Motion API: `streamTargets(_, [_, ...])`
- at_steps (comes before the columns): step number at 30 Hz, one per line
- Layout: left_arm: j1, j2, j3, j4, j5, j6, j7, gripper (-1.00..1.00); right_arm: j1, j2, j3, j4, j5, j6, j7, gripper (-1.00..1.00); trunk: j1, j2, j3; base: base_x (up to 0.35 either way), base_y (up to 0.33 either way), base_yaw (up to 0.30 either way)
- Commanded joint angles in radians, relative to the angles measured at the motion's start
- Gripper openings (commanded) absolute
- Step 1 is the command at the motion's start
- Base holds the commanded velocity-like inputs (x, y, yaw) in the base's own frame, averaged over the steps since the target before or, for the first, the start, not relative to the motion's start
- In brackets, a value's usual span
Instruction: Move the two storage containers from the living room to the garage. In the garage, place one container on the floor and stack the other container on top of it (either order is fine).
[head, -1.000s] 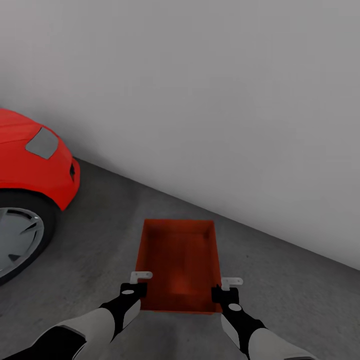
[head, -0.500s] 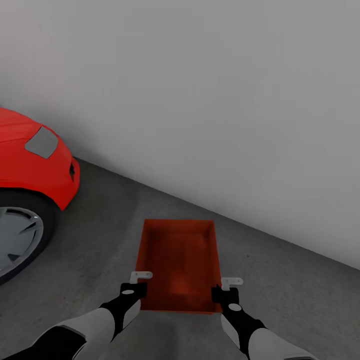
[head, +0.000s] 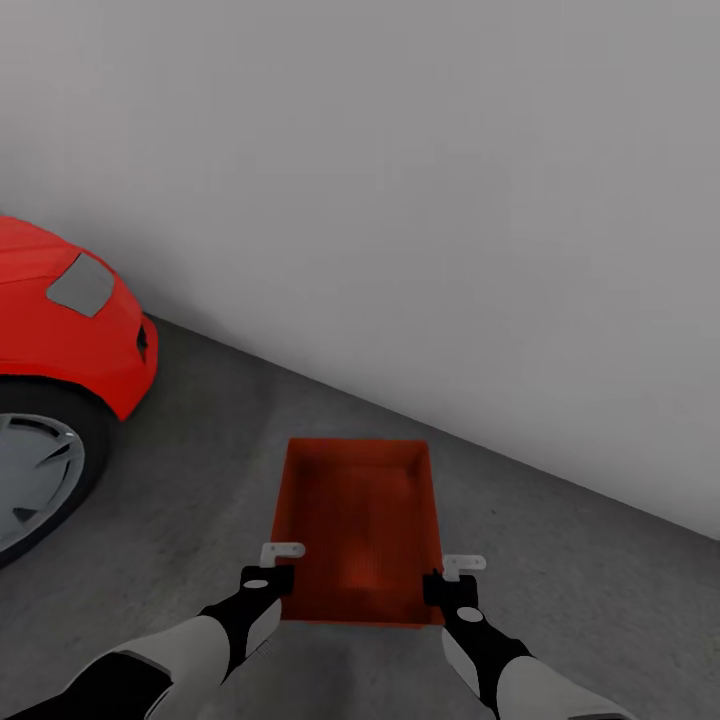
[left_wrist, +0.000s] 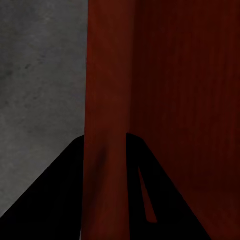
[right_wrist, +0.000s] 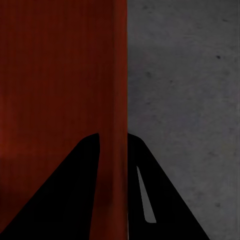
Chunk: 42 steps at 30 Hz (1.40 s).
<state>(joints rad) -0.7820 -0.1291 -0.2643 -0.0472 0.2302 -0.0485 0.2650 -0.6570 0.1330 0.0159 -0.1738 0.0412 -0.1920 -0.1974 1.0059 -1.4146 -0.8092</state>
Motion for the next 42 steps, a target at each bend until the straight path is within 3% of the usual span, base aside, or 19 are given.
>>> streamTargets(1, [0.000,0.017,0.083,0.003,0.013,-0.005,0.019,-1.00,-0.001,0.000,-0.040,-0.003,0.006,-0.035,0.007,-1.00,0.000,0.000,-0.001,0.000,-0.020,0.000])
streamTargets(21, [0.000,0.015,0.082,0.004,0.014,-0.005,0.020,-1.00,-0.001,0.000,-0.040,-0.002,0.006,-0.035,0.007,-1.00,0.000,0.000,-0.001,0.000,-0.002,0.000])
streamTargets(32, [0.000,0.016,0.083,0.003,0.015,-0.005,0.020,-1.00,-0.001,0.000,-0.040,-0.002,0.006,-0.035,0.007,-1.00,0.042,-0.077,-0.035,0.000,0.000,0.000])
streamTargets(42, [0.000,0.016,0.083,0.003,0.014,-0.005,0.020,-1.00,-0.001,0.000,-0.040,-0.003,0.006,-0.035,0.007,-1.00,0.042,-0.077,-0.035,0.000,0.000,0.000])
